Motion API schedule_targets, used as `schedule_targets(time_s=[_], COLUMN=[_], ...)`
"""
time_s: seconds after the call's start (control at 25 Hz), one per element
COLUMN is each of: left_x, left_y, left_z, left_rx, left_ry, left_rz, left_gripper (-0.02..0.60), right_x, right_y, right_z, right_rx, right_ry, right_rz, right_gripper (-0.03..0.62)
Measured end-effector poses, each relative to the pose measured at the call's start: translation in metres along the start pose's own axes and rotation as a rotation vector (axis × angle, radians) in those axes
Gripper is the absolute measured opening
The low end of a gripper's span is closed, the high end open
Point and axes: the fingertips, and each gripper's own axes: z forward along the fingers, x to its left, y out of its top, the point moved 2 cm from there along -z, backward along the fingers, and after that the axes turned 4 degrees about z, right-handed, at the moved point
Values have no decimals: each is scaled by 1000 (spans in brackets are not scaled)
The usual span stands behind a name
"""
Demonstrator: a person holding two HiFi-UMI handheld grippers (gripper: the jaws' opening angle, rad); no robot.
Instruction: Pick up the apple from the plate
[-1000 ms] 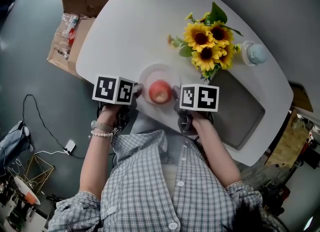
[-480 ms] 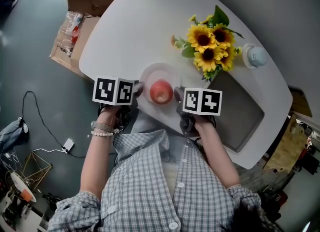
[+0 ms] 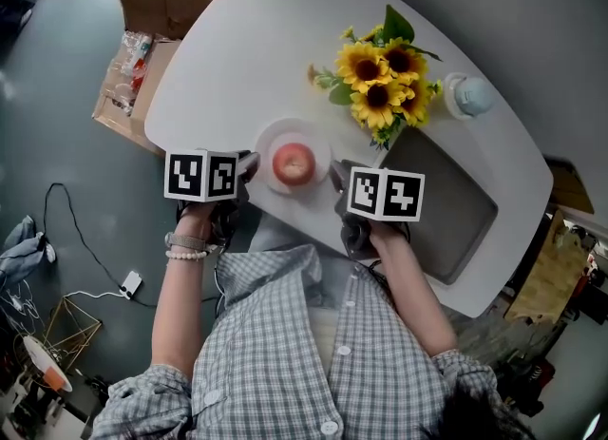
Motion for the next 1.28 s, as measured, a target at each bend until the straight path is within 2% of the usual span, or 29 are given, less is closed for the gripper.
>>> schedule_targets(time_s=[0.24, 0.44, 0.6, 0.76, 0.88, 1.0, 1.16, 1.28], left_x=[-4, -38, -88, -140, -175, -206, -238, -255], left_y=[15, 34, 46, 51, 52, 51, 50, 49], left_z=[-22, -47, -60, -67, -69, -70, -70, -67], left_rx=[-100, -245, -328, -378, -409, -438, -472, -485], left_ry=[79, 97, 59, 22, -26, -99, -195, -215], left_rz=[57, 204, 378, 531, 614, 650, 644, 676], left_gripper=[48, 21, 12, 12, 12, 11, 11, 11], right_x=[-8, -4, -5, -11, -18, -24, -32, -35], right_y=[7, 17, 25, 28, 28, 29, 33, 38], right_z=[-27, -61, -95, -132, -158, -185, -213, -223], right_rx=[-106, -260, -391, -486, -552, -628, -710, -745], right_ry=[4, 93, 130, 82, 28, 7, -21, -34], right_rz=[-13, -35, -67, -193, -272, -296, -308, -325], right_gripper=[63, 51, 49, 44, 41, 38, 37, 35])
